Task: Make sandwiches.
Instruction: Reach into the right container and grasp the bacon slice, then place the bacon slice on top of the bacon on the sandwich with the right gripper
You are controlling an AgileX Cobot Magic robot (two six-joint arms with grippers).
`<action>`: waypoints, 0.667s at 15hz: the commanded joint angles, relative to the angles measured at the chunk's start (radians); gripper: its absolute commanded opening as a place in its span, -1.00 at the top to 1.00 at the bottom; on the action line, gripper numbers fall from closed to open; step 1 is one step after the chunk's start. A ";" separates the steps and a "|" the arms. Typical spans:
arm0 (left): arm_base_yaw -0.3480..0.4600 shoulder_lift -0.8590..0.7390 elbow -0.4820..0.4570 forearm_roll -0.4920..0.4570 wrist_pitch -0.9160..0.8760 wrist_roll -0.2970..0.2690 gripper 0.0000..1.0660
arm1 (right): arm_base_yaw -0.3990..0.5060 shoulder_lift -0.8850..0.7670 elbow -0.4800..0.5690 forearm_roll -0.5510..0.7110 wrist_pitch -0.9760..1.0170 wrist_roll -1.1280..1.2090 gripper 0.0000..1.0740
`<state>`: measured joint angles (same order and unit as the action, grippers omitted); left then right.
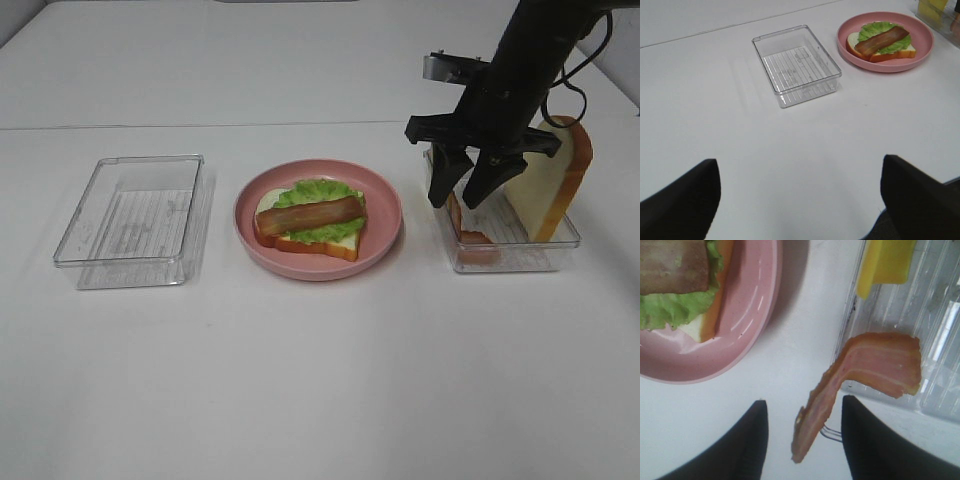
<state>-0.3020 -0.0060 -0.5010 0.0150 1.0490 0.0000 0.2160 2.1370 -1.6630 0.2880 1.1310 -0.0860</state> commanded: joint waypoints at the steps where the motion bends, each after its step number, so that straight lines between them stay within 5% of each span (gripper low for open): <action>1: 0.000 -0.019 0.001 0.003 -0.010 0.000 -0.55 | 0.003 0.009 -0.003 -0.013 0.012 0.005 0.20; 2: 0.000 -0.019 0.001 0.003 -0.010 0.000 -0.55 | 0.003 0.010 -0.003 -0.015 0.014 0.016 0.27; 3: 0.000 -0.019 0.001 0.003 -0.010 0.000 -0.55 | 0.003 0.014 -0.003 -0.021 0.025 0.021 0.63; 5: 0.000 -0.019 0.001 0.003 -0.010 0.000 -0.55 | 0.003 0.014 -0.003 -0.029 0.026 0.022 1.00; 10: 0.000 -0.019 0.001 0.003 -0.010 0.000 -0.55 | 0.003 0.012 -0.023 -0.029 0.078 0.023 1.00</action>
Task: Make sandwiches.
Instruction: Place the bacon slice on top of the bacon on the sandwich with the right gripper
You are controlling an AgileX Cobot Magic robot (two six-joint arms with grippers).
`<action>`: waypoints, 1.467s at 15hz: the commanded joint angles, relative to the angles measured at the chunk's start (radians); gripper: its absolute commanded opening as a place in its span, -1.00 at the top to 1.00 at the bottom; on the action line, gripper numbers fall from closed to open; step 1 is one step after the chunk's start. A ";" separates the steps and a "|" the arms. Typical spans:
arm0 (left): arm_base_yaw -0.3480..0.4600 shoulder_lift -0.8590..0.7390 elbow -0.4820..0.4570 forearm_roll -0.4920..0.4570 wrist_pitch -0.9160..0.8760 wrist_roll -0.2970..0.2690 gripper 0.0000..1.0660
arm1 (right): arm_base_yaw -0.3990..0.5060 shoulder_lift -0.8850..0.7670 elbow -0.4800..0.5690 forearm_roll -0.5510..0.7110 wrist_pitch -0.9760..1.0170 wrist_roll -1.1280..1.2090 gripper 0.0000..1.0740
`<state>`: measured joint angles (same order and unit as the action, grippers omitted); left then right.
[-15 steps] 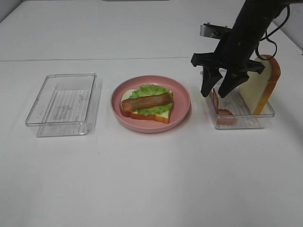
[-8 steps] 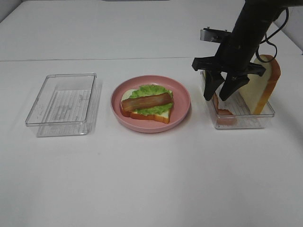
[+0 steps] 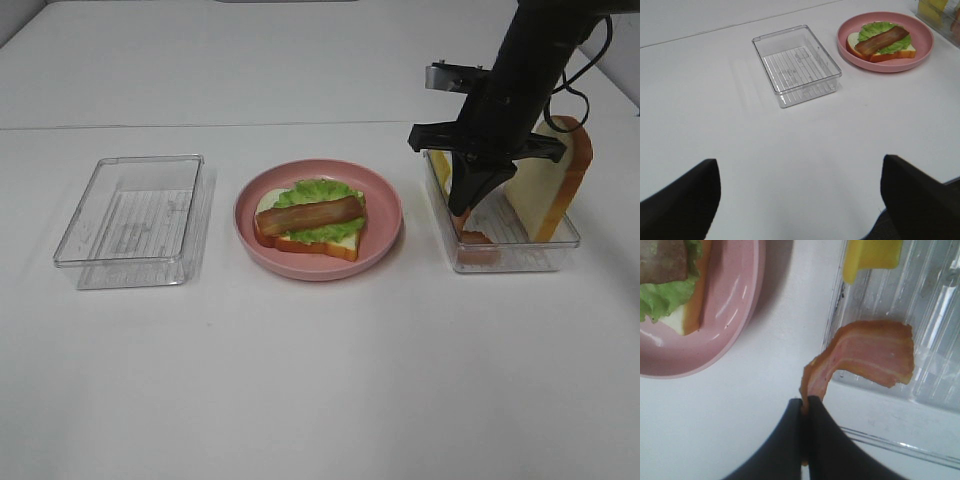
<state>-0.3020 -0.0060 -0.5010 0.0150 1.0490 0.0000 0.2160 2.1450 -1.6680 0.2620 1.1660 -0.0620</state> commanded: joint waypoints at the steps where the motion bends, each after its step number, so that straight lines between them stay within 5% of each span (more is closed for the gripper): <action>1: 0.000 -0.019 0.001 0.003 -0.010 0.000 -0.55 | 0.003 0.004 -0.039 -0.002 0.076 -0.001 1.00; 7: 0.000 -0.020 0.001 0.003 -0.010 0.000 -0.55 | 0.007 -0.096 -0.114 0.138 0.126 -0.010 1.00; 11: 0.000 -0.020 0.001 0.003 -0.010 0.000 -0.55 | 0.007 -0.151 -0.114 0.318 0.109 -0.142 1.00; 13: 0.000 -0.020 0.001 0.003 -0.010 0.000 -0.55 | 0.021 -0.135 -0.114 0.525 0.086 -0.240 1.00; 22: 0.000 -0.020 0.001 0.003 -0.010 0.000 -0.55 | 0.202 0.001 -0.112 0.711 -0.314 -0.315 1.00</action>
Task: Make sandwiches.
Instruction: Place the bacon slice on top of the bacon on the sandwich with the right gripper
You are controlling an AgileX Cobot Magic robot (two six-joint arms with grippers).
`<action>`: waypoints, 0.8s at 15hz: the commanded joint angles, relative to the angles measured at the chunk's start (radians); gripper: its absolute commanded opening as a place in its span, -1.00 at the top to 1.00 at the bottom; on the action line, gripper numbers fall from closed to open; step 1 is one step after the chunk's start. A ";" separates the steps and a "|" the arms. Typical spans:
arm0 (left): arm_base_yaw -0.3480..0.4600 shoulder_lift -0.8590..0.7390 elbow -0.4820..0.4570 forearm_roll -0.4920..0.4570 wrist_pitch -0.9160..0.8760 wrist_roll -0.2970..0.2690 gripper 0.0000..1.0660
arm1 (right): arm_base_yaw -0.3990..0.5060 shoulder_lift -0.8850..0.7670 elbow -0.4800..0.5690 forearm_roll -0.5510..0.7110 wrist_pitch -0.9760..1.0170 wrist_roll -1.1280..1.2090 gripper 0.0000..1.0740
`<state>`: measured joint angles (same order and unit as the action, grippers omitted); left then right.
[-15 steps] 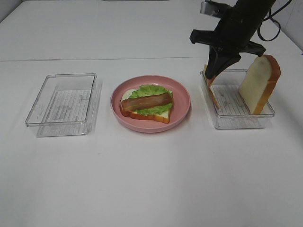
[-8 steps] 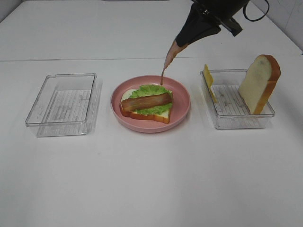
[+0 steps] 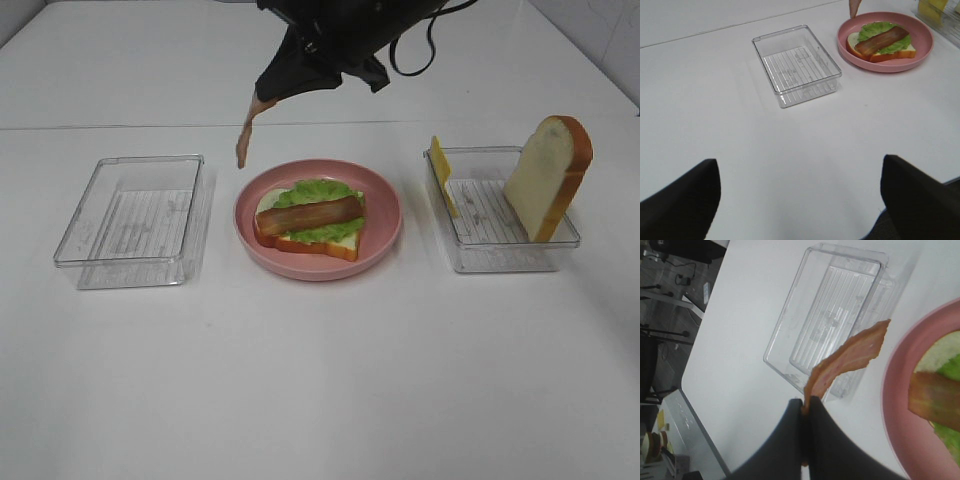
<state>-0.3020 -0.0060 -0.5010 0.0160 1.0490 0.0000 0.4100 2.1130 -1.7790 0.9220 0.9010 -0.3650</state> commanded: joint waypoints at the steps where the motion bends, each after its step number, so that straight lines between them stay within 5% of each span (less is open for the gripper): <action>1: 0.000 -0.020 0.001 0.002 -0.010 0.000 -0.55 | 0.008 0.070 -0.001 0.059 -0.067 -0.012 1.00; 12: 0.000 -0.020 0.001 0.002 -0.010 0.000 -0.55 | 0.004 0.106 0.002 -0.519 0.023 0.387 1.00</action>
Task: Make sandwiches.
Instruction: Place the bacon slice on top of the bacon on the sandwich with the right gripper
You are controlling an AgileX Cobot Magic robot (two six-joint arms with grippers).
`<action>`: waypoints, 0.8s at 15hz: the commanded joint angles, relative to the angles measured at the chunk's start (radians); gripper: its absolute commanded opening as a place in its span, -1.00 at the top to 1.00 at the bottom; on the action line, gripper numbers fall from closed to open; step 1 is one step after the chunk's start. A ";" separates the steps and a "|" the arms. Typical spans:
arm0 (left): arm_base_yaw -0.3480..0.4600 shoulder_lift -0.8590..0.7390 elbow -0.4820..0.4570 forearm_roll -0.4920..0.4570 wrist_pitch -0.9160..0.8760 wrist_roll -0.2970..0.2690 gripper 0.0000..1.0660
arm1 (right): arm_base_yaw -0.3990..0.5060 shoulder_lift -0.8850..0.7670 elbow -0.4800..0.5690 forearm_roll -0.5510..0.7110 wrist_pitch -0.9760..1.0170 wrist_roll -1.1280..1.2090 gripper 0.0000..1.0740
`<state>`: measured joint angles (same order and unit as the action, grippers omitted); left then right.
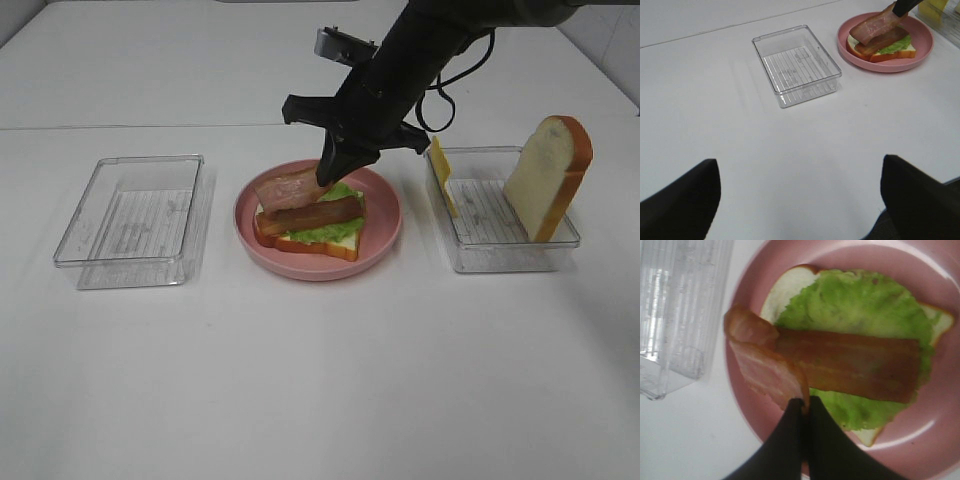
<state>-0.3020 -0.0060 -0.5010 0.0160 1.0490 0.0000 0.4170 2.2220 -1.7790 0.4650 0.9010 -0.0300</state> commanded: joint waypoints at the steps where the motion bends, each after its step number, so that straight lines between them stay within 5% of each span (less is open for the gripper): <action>1: 0.000 -0.020 0.001 0.002 -0.010 0.000 -0.55 | -0.003 -0.003 0.002 -0.077 0.029 0.069 1.00; 4: 0.000 -0.020 0.001 0.002 -0.010 0.000 -0.55 | -0.003 -0.003 0.002 -0.111 0.038 0.105 1.00; 10: 0.000 -0.020 0.001 0.002 -0.010 0.000 -0.55 | 0.000 -0.003 0.002 -0.111 0.039 0.117 -0.28; 12: 0.000 -0.020 0.001 0.002 -0.010 0.000 -0.55 | 0.000 -0.005 0.002 -0.112 0.053 0.117 -0.42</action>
<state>-0.3020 -0.0060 -0.5010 0.0160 1.0490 0.0000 0.4170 2.2220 -1.7790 0.3600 0.9410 0.0810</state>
